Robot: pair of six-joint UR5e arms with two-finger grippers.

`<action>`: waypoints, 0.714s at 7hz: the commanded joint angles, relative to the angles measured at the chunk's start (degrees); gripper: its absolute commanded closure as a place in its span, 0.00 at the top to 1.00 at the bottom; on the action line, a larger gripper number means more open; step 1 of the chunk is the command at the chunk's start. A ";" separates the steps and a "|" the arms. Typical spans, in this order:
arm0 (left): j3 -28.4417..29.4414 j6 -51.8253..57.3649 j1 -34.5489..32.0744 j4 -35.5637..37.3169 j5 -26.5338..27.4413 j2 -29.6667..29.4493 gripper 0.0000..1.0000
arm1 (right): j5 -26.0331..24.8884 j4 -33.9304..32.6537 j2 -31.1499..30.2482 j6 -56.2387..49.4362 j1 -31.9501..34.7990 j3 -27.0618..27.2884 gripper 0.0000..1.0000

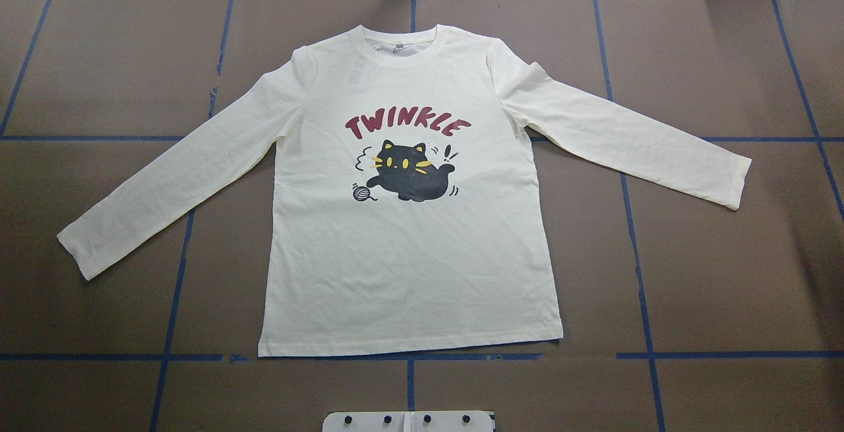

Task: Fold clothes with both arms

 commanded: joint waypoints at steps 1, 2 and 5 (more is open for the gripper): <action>0.32 -0.32 0.03 -1.73 -0.01 -0.06 1.00 | -9.56 16.36 -2.59 27.83 -13.03 -0.73 0.94; 0.23 -0.32 0.03 -1.74 -0.01 -0.06 1.00 | -15.20 19.30 -2.17 34.73 -18.85 -1.60 0.78; -0.03 -0.32 -0.06 -1.92 -0.01 0.12 1.00 | -16.40 19.85 3.79 34.45 -20.85 -9.75 0.51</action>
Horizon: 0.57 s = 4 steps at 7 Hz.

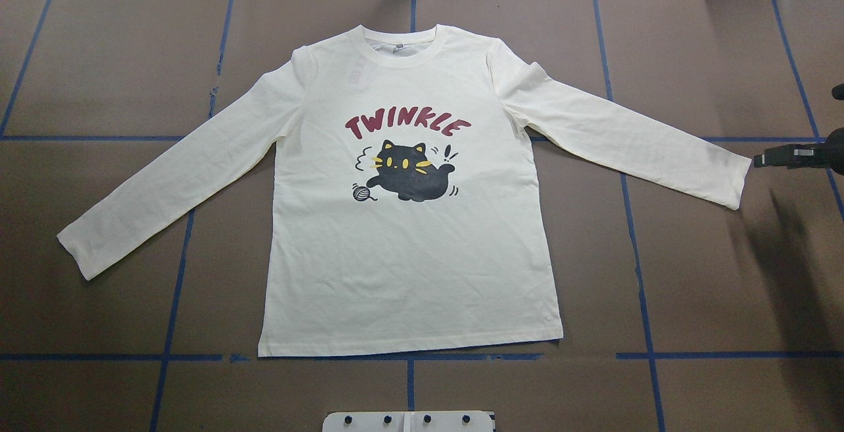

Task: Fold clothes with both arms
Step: 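Move the right gripper down to the cuff of the nearby sleeve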

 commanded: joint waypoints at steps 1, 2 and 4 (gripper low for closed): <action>-0.15 0.09 -0.04 -0.23 0.00 0.27 1.00 | -0.75 0.33 4.02 -0.58 -0.69 -5.75 0.51; -0.15 0.00 -0.04 -1.02 0.00 0.45 1.00 | -1.45 0.33 4.21 -0.76 -0.69 -6.20 0.50; -0.06 0.00 -0.04 -1.03 0.00 0.54 1.00 | -1.54 0.25 4.56 -0.67 -0.95 -6.29 0.50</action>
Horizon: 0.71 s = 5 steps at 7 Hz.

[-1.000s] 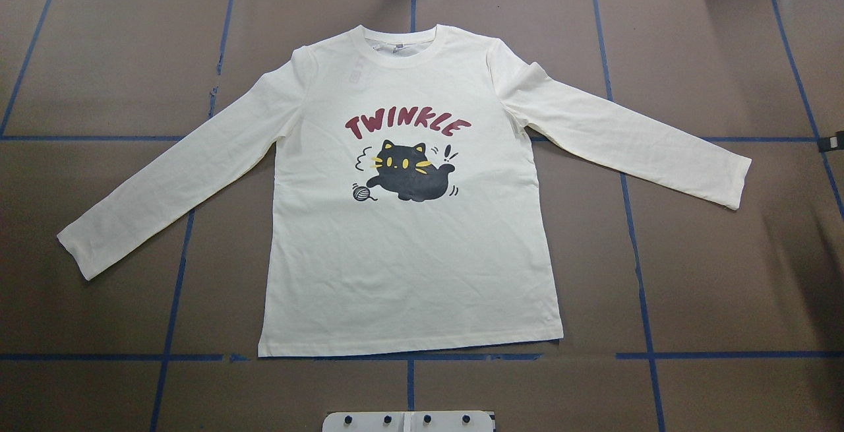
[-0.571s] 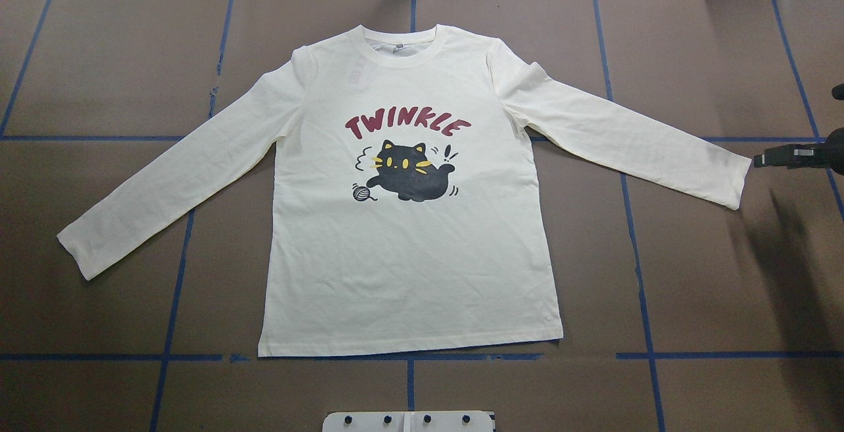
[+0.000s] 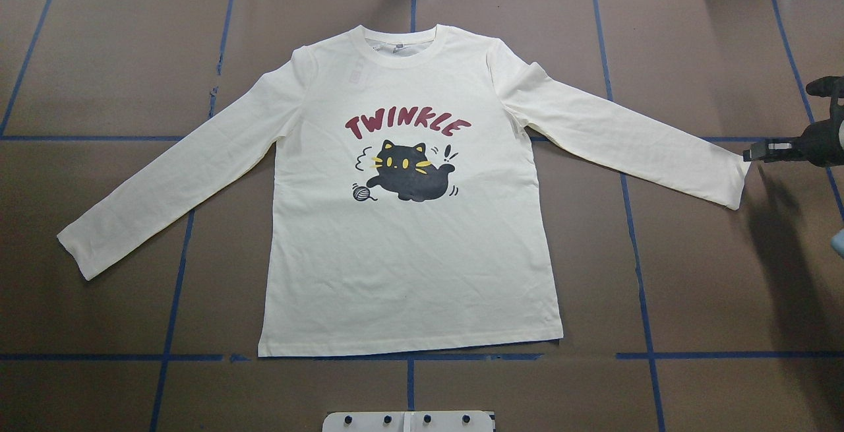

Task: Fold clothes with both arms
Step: 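Move the right gripper down to the cuff of the nearby sleeve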

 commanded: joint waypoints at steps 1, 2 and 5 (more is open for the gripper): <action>0.04 -0.01 0.00 -0.10 0.00 0.06 1.00 | -0.25 -0.07 1.42 0.10 -0.28 -1.20 0.49; -0.05 -0.01 0.00 -0.10 0.00 -0.03 1.00 | -0.25 -0.16 2.13 0.10 -0.45 -1.55 0.47; -0.05 -0.01 0.00 -0.10 0.00 -0.03 1.00 | -0.25 -0.07 2.22 0.62 -0.72 -1.38 0.44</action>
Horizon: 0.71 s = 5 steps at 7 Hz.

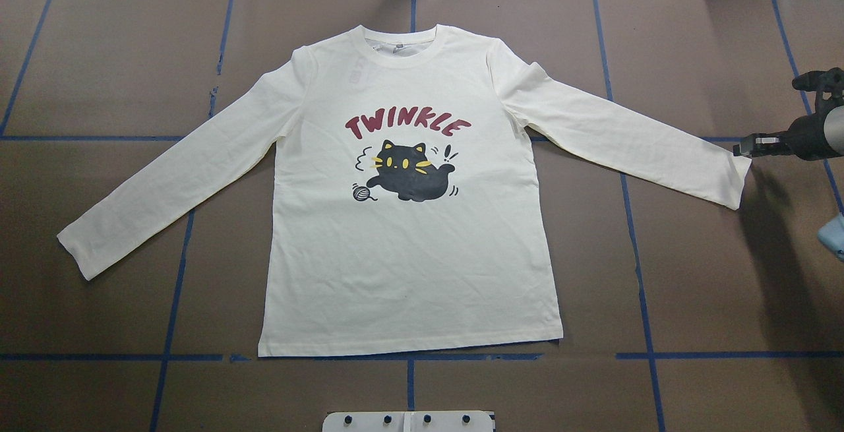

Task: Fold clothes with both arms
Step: 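Move the right gripper down to the cuff of the nearby sleeve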

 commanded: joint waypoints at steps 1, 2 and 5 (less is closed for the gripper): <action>0.05 0.00 0.00 0.00 -0.07 -0.01 1.00 | 0.09 0.01 0.10 0.27 -0.21 0.11 0.43; 0.05 0.00 0.00 0.00 -0.07 -0.01 1.00 | 0.17 0.09 0.01 0.19 -0.21 0.11 0.43; 0.05 0.00 0.00 0.00 -0.07 0.17 1.00 | 0.26 0.09 -0.69 -0.43 -0.21 0.28 0.45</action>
